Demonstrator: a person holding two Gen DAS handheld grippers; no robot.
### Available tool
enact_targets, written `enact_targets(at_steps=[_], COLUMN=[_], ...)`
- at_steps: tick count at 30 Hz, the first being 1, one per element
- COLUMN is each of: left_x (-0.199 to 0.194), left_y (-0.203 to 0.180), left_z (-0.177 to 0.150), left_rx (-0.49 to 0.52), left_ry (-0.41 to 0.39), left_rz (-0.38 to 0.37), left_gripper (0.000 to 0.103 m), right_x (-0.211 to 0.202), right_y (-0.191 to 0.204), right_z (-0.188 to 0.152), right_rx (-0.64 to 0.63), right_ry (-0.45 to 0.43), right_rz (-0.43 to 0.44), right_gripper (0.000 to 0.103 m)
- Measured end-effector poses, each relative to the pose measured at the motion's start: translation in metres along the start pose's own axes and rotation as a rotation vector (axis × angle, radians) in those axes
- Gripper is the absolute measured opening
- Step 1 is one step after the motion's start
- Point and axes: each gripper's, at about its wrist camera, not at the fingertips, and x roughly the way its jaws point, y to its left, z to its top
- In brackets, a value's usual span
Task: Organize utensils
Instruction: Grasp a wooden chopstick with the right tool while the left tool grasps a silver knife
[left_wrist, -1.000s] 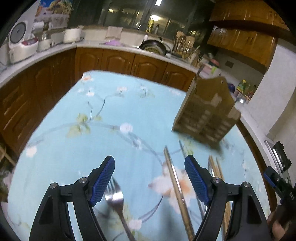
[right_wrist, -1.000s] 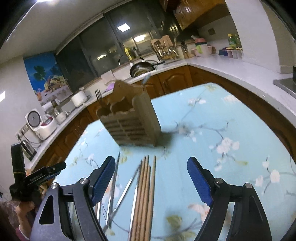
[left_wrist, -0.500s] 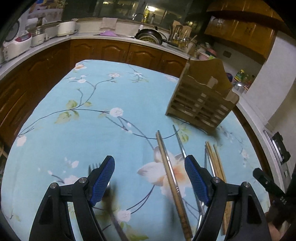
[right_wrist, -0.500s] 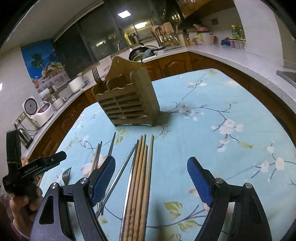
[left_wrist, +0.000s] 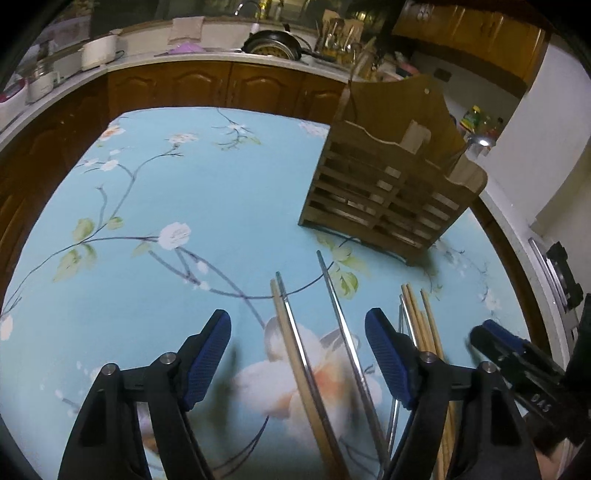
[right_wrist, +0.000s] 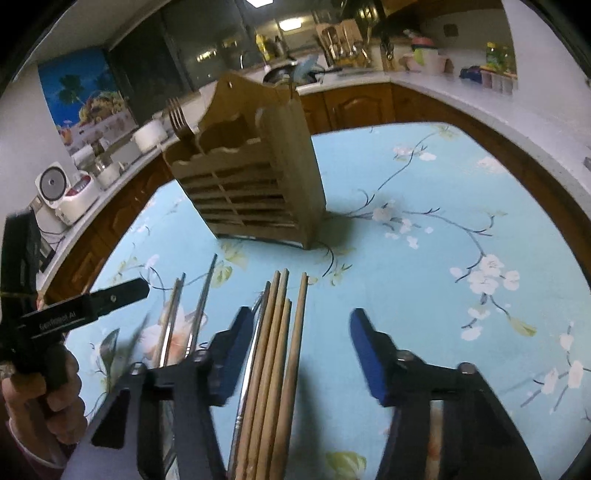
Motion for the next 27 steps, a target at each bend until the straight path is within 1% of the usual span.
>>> enact_targets(at_steps=[1, 3, 5, 6, 11, 13, 14, 15, 17, 20, 22, 24, 25, 27], left_x=[0.005, 0.016, 0.026, 0.032, 0.062, 0.075, 0.082, 0.087, 0.092, 0.098, 0.101, 0.102, 0.104, 0.105], left_y=[-0.003, -0.008, -0.012, -0.015, -0.026, -0.029, -0.03, -0.032, -0.039, -0.048, -0.053, -0.057, -0.06, -0.061], left_z=[0.003, 0.008, 0.013, 0.016, 0.026, 0.028, 0.029, 0.028, 0.029, 0.027, 0.024, 0.021, 0.02, 0.018], left_rx=[0.007, 0.023, 0.033, 0.037, 0.072, 0.083, 0.091, 0.107, 0.146, 0.181, 0.209, 0.223, 0.225, 0.229], left_ry=[0.005, 0.016, 0.034, 0.043, 0.085, 0.111, 0.125, 0.123, 0.117, 0.114, 0.106, 0.106, 0.109, 0.11], left_rz=[0.001, 0.008, 0.002, 0.002, 0.027, 0.03, 0.034, 0.044, 0.074, 0.102, 0.119, 0.111, 0.103, 0.092], left_gripper=[0.07, 0.06, 0.054, 0.052, 0.048, 0.042, 0.034, 0.03, 0.03, 0.026, 0.02, 0.008, 0.007, 0.005], right_x=[0.005, 0.014, 0.023, 0.027, 0.043, 0.05, 0.053, 0.054, 0.055, 0.057, 0.058, 0.059, 0.058, 0.058], right_y=[-0.001, -0.001, -0.001, -0.001, -0.002, -0.002, -0.001, 0.0, 0.003, 0.005, 0.009, 0.014, 0.014, 0.014], right_z=[0.001, 0.003, 0.005, 0.007, 0.013, 0.014, 0.013, 0.013, 0.014, 0.015, 0.014, 0.012, 0.011, 0.012], right_rx=[0.001, -0.004, -0.01, -0.012, -0.027, -0.037, -0.044, -0.058, -0.082, -0.112, -0.14, -0.169, -0.174, -0.16], right_ry=[0.014, 0.03, 0.052, 0.06, 0.1, 0.117, 0.127, 0.117, 0.12, 0.115, 0.109, 0.105, 0.104, 0.108], right_rz=[0.004, 0.001, -0.006, -0.008, -0.023, -0.026, -0.029, -0.035, -0.05, -0.066, -0.087, -0.106, -0.105, -0.093], right_gripper=[0.043, 0.038, 0.032, 0.03, 0.023, 0.019, 0.018, 0.018, 0.018, 0.018, 0.017, 0.015, 0.008, 0.006])
